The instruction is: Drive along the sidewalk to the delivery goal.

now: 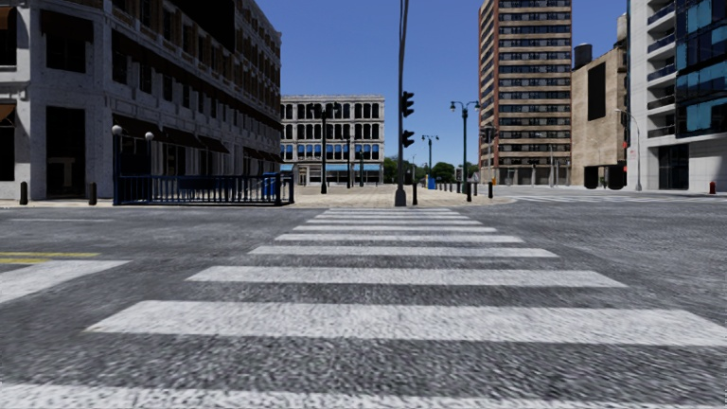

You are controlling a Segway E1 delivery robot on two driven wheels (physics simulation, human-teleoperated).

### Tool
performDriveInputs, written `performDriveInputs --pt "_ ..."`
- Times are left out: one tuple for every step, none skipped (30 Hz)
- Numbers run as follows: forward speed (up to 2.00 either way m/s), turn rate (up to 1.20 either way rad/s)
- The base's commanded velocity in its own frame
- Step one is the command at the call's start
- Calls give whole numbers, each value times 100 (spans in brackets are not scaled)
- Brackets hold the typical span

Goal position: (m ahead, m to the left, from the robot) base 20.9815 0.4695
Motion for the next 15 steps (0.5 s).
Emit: performDriveInputs --pt "200 0" --pt "200 0" --pt "200 0" --pt "200 0" --pt "200 0" --pt "200 -16" --pt "200 -52" --pt "200 -52" --pt "200 -55" --pt "200 -10" --pt "200 -3" --pt "200 0" --pt "200 0" --pt "200 0" --pt "200 0"
